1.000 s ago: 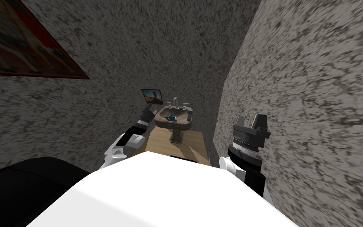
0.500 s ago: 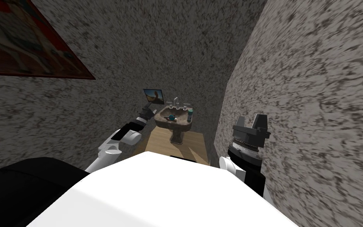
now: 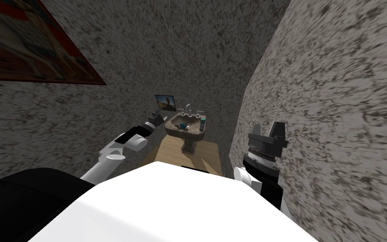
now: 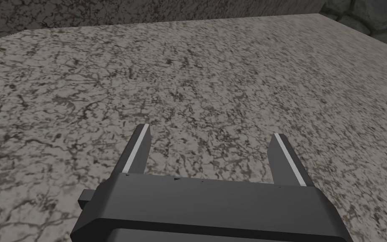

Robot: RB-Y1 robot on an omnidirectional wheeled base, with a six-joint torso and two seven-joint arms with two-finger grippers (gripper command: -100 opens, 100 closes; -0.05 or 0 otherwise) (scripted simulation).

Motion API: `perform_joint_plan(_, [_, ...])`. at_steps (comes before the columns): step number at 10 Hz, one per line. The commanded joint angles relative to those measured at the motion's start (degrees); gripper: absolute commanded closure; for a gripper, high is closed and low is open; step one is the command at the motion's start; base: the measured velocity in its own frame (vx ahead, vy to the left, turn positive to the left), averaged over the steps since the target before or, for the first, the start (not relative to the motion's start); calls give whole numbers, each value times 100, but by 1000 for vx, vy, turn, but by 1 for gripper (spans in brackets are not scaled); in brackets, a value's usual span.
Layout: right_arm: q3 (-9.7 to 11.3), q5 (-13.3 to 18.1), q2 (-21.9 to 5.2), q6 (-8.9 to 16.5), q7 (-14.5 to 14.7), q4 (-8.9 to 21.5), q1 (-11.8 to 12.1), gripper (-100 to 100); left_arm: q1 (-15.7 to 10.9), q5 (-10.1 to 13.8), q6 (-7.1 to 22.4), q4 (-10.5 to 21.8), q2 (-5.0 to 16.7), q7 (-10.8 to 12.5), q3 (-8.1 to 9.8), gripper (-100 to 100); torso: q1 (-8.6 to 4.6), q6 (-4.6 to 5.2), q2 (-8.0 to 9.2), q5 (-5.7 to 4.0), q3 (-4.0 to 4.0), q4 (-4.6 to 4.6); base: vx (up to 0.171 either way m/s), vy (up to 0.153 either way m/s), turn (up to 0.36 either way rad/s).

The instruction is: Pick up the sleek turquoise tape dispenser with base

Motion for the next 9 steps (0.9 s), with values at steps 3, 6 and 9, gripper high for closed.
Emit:
perform_joint_plan(3, [0, 0, 0, 0, 0, 0, 0, 0, -66, 347, 502, -9, 438, 282, 98, -100, -3, 0, 0, 0, 0, 0, 47, -51, 67])
perform_joint_plan(6, [0, 0, 0, 0, 0, 0, 0, 0, -131, 806, 991, -34, 941, 639, 193, -100, 0, 1, 2, 0, 0, 0, 53, -50, 73])
perform_joint_plan(9, [0, 0, 0, 0, 0, 0, 0, 0, -156, 1030, 1391, -48, 1239, 816, 225, -100, 1, 1, -5, 1, -3, -2, 58, -44, 59])
